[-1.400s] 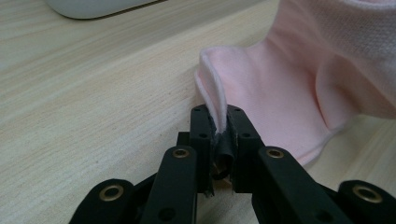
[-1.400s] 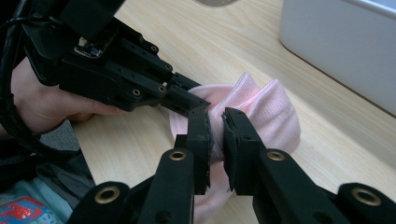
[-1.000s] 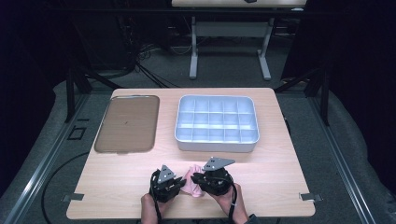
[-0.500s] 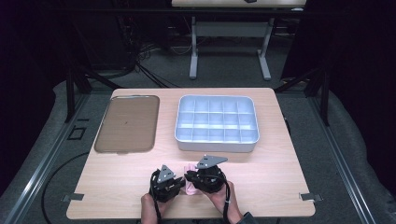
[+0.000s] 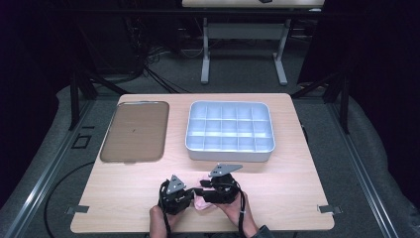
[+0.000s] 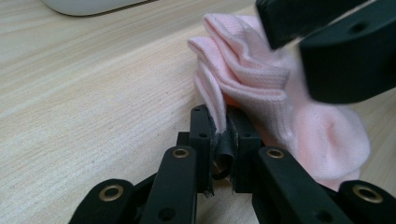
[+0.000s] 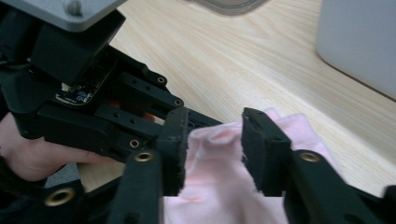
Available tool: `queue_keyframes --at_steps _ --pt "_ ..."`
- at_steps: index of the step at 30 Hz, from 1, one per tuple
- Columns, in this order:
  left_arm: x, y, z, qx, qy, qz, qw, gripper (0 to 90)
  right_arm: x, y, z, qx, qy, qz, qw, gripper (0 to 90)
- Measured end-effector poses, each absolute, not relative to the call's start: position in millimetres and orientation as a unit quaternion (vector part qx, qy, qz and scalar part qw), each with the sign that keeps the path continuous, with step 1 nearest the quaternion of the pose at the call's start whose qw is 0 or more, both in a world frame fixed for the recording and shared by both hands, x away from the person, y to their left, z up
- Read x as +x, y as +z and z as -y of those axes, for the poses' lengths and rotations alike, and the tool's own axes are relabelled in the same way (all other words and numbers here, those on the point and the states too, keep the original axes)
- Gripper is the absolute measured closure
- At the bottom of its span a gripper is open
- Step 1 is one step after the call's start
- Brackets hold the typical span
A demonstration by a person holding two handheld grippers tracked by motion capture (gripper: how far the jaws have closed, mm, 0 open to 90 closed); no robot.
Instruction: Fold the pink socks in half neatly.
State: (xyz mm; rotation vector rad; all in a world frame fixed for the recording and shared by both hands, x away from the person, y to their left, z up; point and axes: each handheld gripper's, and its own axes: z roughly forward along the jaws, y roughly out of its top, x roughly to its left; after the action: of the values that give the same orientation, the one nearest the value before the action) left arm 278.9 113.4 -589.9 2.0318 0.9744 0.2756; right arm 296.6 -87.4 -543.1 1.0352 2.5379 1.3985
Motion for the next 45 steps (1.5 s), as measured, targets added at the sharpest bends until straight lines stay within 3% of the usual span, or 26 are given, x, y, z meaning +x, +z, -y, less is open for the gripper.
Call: queue_keyframes --at_steps 4,9,11,18,31,34,40,45 --pt "279.0 -589.9 -113.5 0.811 0.110 -0.389 0.422 82.3 293.8 -538.6 108.2 0.353 0.466 -0.810 0.045 59.9" --pt "279.1 -589.9 -113.4 0.811 0.109 -0.390 0.423 82.3 292.9 -546.1 131.0 0.391 0.428 -0.811 0.079 68.5" --pt "279.2 -589.9 -113.3 0.811 0.109 -0.389 0.423 82.3 292.4 -552.0 134.5 0.398 0.414 -0.815 0.073 71.1" --pt "279.3 -590.0 -113.1 0.811 0.110 -0.389 0.423 82.3 289.6 -564.8 118.0 0.385 0.389 -0.834 0.074 84.6" --pt "279.5 -590.0 -113.4 0.810 0.108 -0.390 0.424 81.9 293.6 -576.7 100.4 0.365 0.386 -0.845 0.054 88.7" --pt "281.1 -590.0 -116.3 0.808 0.100 -0.392 0.429 75.1 294.6 -578.1 102.8 0.364 0.392 -0.844 0.049 88.7" --pt "278.2 -584.9 -123.2 0.788 0.119 -0.418 0.436 49.8 295.1 -578.7 103.6 0.362 0.393 -0.844 0.046 88.6" --pt "275.1 -568.9 -134.7 0.774 0.140 -0.419 0.453 43.9 295.1 -578.8 103.7 0.362 0.393 -0.844 0.045 88.5"
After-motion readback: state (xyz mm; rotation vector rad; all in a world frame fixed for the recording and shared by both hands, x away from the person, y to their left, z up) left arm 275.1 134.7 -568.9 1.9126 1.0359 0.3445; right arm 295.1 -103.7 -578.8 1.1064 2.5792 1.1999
